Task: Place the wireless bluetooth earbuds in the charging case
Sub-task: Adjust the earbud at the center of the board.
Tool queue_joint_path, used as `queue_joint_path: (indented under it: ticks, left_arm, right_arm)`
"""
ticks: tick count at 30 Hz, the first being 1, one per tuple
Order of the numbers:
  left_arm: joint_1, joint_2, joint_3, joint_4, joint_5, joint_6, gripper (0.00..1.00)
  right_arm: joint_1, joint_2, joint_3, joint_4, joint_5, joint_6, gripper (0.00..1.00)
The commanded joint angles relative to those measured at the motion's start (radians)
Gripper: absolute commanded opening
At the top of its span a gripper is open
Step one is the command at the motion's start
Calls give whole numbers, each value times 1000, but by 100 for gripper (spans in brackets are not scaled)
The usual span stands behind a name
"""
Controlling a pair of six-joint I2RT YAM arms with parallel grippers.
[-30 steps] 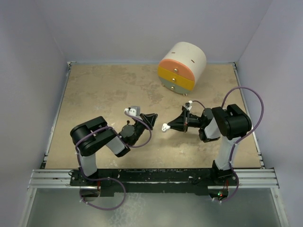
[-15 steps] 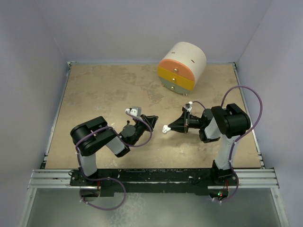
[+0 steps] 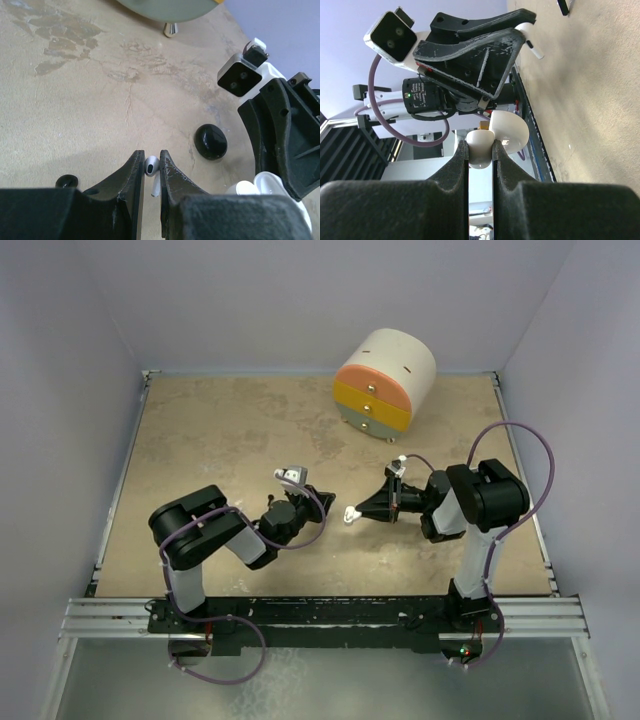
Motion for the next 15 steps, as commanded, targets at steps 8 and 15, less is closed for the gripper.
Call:
queue_joint_path:
  ticks: [8, 15]
  left_arm:
    - [4, -37, 47, -200, 39, 15, 1]
    - [4, -61, 88, -337, 55, 21, 4]
  right_arm:
    - [-8, -1, -6, 777, -37, -21, 0]
    - [-11, -5, -3, 777, -42, -18, 0]
